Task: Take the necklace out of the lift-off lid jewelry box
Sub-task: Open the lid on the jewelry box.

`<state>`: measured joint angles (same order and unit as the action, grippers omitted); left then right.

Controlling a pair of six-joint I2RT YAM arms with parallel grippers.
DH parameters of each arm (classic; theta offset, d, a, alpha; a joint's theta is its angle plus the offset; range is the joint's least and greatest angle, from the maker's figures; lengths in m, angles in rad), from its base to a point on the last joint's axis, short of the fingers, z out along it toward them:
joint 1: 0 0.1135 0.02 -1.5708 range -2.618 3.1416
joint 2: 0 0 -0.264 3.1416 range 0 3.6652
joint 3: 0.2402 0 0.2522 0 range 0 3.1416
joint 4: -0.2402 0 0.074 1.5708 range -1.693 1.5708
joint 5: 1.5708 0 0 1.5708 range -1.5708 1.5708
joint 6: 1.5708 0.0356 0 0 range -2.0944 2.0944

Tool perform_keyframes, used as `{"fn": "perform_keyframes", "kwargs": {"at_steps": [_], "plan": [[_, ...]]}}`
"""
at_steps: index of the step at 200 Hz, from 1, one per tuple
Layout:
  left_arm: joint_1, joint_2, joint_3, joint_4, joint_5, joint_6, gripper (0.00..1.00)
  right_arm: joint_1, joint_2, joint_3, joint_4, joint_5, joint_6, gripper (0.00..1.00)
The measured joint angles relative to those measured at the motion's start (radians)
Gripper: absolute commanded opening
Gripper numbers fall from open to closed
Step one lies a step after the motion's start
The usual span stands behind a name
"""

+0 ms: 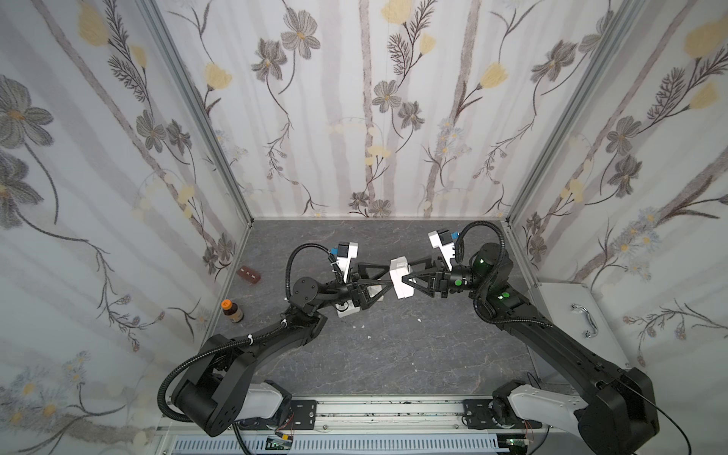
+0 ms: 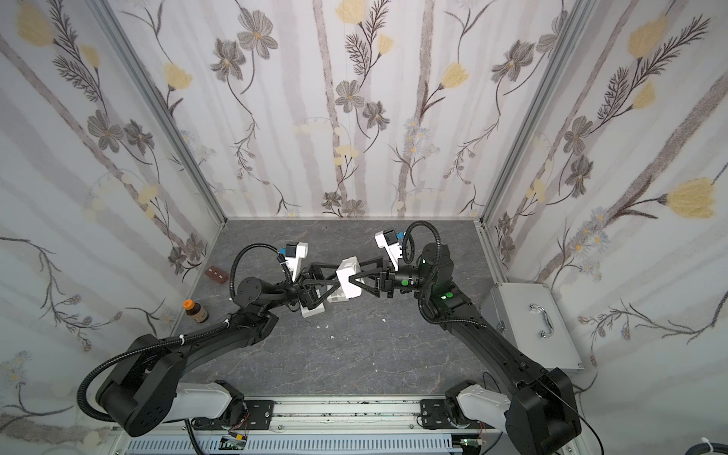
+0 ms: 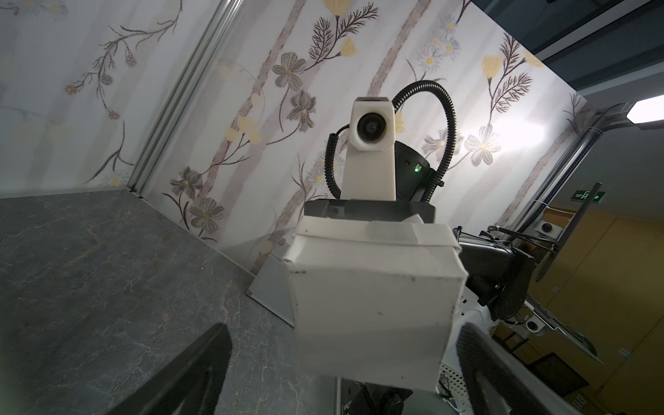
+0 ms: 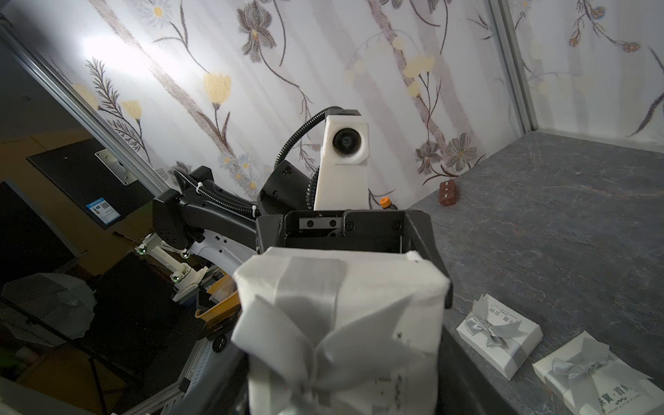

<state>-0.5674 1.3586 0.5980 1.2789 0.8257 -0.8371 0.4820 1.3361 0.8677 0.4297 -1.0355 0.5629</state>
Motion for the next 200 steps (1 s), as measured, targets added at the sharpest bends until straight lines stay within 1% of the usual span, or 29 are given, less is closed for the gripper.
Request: {"fn": "perform_keyframes", "kwargs": {"at_steps": [26, 45, 63, 84, 99, 118, 131, 138, 165, 200], "plan": [[-0.010, 0.024, 0.008, 0.014, 0.006, 0.000, 0.99, 0.003, 0.001, 0.000, 0.007, -0.005, 0.006, 0.62], [-0.013, 0.038, 0.013, 0.042, 0.015, -0.007, 0.95, 0.004, 0.001, -0.007, 0.026, -0.006, 0.021, 0.62], [-0.014, 0.050, 0.021, 0.069, 0.027, -0.025, 0.89, 0.004, 0.001, -0.021, 0.064, -0.007, 0.041, 0.62], [-0.018, 0.055, 0.032, 0.084, 0.035, -0.036, 0.88, 0.004, 0.010, -0.025, 0.099, -0.013, 0.061, 0.62], [-0.021, 0.056, 0.035, 0.085, 0.039, -0.043, 0.85, 0.004, 0.015, -0.031, 0.124, -0.021, 0.073, 0.62], [-0.021, 0.054, 0.037, 0.086, 0.043, -0.047, 0.81, 0.002, 0.021, -0.043, 0.159, -0.032, 0.099, 0.62], [-0.022, 0.049, 0.036, 0.086, 0.047, -0.050, 0.73, -0.003, 0.021, -0.053, 0.189, -0.039, 0.119, 0.62], [-0.023, 0.046, 0.036, 0.087, 0.049, -0.050, 0.71, -0.007, 0.021, -0.059, 0.208, -0.040, 0.130, 0.62], [-0.024, 0.030, 0.020, 0.093, 0.049, -0.049, 0.70, -0.025, 0.022, -0.079, 0.274, -0.067, 0.178, 0.62], [-0.023, 0.018, 0.004, 0.100, 0.037, -0.034, 0.67, -0.039, 0.017, -0.092, 0.315, -0.070, 0.203, 0.62]]}}
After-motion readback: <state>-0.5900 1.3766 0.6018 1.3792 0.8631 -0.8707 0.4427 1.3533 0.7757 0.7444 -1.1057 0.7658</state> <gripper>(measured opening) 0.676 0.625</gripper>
